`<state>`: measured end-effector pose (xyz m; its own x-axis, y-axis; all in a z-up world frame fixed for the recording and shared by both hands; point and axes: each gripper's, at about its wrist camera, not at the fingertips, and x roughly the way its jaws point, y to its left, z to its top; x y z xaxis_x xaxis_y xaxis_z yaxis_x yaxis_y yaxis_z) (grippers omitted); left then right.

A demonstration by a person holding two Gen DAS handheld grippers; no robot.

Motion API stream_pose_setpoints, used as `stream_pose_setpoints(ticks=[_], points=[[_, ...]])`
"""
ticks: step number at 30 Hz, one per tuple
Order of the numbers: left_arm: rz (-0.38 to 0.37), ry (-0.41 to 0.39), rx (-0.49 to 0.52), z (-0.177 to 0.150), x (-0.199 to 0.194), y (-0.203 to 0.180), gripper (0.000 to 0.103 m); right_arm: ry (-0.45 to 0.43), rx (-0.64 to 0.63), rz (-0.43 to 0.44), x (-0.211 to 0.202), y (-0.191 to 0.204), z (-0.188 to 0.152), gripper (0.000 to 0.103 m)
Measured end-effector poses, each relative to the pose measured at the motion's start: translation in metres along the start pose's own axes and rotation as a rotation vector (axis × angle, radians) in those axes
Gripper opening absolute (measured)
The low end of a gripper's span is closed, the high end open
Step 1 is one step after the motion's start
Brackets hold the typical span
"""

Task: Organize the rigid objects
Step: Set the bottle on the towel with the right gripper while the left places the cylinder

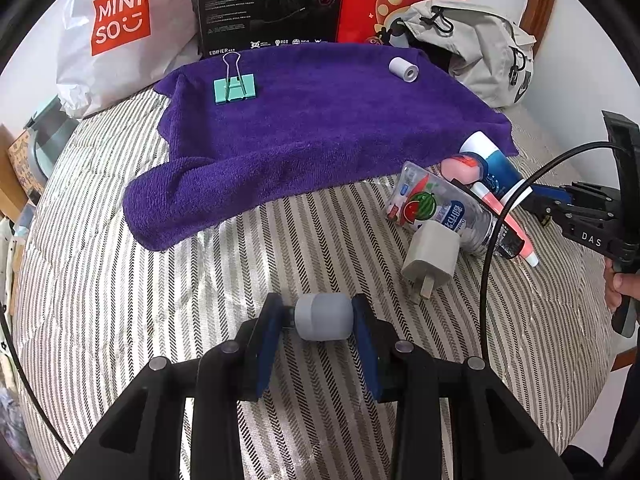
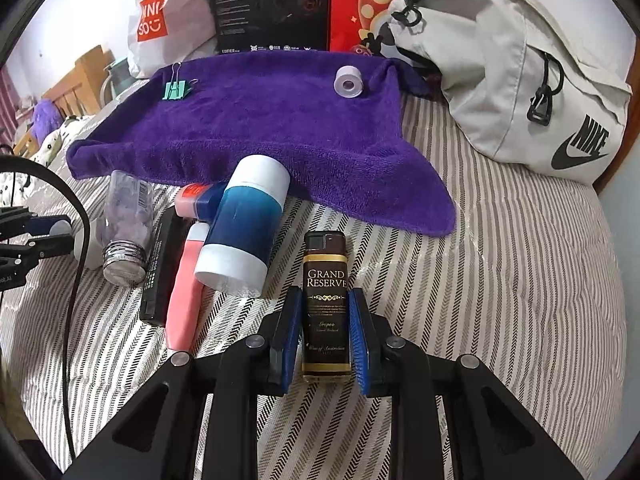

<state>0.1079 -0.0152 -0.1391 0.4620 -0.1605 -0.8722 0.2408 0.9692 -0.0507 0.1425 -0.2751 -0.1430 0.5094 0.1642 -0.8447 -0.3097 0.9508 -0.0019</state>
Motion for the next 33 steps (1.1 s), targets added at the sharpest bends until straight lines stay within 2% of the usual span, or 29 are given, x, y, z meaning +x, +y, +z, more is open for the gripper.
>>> stream_pose_setpoints(ticks=[10,18,26,33], points=[[-0.031,-0.013,-0.035,0.001,-0.01,0.007,0.034,0.033,0.071,0.081,-0.009,-0.015,-0.005,0.023],[-0.031,-0.048,-0.05,0.011,-0.026,0.013,0.034,-0.002,0.098,0.127,-0.036,-0.022,-0.003,0.023],[-0.029,-0.095,-0.061,0.033,-0.04,0.019,0.034,-0.066,0.078,0.178,-0.048,-0.022,0.033,0.023],[-0.021,-0.123,-0.069,0.063,-0.039,0.03,0.034,-0.093,0.062,0.212,-0.035,-0.021,0.072,0.023]])
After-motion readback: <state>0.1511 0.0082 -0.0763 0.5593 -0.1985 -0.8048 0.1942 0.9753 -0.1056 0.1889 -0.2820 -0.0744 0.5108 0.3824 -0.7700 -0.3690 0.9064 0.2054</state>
